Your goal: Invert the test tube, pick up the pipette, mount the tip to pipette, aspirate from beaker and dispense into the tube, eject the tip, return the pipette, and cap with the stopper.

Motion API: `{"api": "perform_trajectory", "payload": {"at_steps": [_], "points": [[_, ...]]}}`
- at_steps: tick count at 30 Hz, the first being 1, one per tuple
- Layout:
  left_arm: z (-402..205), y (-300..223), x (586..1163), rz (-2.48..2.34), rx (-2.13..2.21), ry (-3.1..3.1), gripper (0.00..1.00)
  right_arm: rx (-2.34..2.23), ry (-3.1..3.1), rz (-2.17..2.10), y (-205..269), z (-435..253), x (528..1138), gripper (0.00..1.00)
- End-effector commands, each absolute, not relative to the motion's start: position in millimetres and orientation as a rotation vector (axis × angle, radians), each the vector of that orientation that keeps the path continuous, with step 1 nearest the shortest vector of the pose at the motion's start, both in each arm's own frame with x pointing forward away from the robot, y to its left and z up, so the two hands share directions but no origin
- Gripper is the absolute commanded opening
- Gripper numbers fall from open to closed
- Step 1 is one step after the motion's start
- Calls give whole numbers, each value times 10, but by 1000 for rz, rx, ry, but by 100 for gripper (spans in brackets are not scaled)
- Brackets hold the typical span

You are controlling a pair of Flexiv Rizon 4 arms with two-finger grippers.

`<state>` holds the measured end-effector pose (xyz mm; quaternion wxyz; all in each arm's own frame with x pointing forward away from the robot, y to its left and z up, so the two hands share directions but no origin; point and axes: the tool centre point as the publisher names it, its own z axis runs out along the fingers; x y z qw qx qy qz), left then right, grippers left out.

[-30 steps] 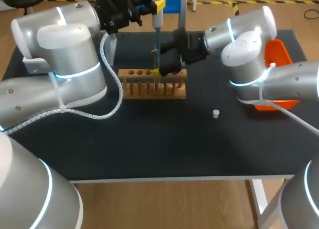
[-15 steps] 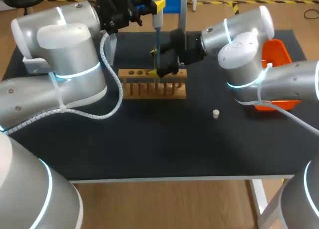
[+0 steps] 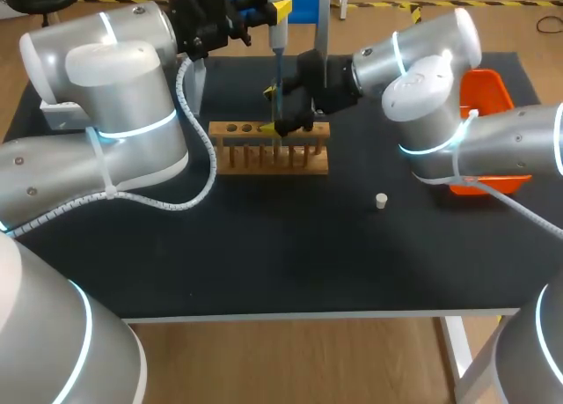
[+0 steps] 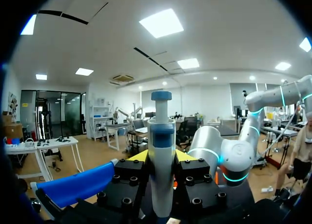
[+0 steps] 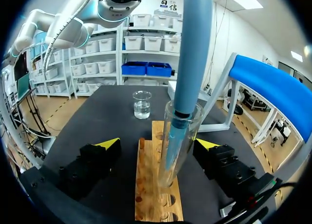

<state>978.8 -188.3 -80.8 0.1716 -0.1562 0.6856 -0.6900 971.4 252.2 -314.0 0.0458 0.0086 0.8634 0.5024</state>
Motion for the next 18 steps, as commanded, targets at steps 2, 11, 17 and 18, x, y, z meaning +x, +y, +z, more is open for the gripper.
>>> {"api": "perform_trajectory", "payload": {"at_steps": [2, 11, 17, 18], "points": [[-801, -1889, 9782, -1957, -447, 1939, 0, 24, 2642, 1530, 2517, -3131, 9721, 100], [-768, -1890, 9770, -1936, -438, 1949, 0, 24, 2642, 1530, 2517, -3131, 9721, 100], [-735, -1904, 9761, -1932, -428, 1950, 0, 24, 2642, 1530, 2517, -3131, 9721, 100], [-727, -1906, 9757, -1932, -428, 1949, 0, 24, 2642, 1530, 2517, -3131, 9721, 100]]}}
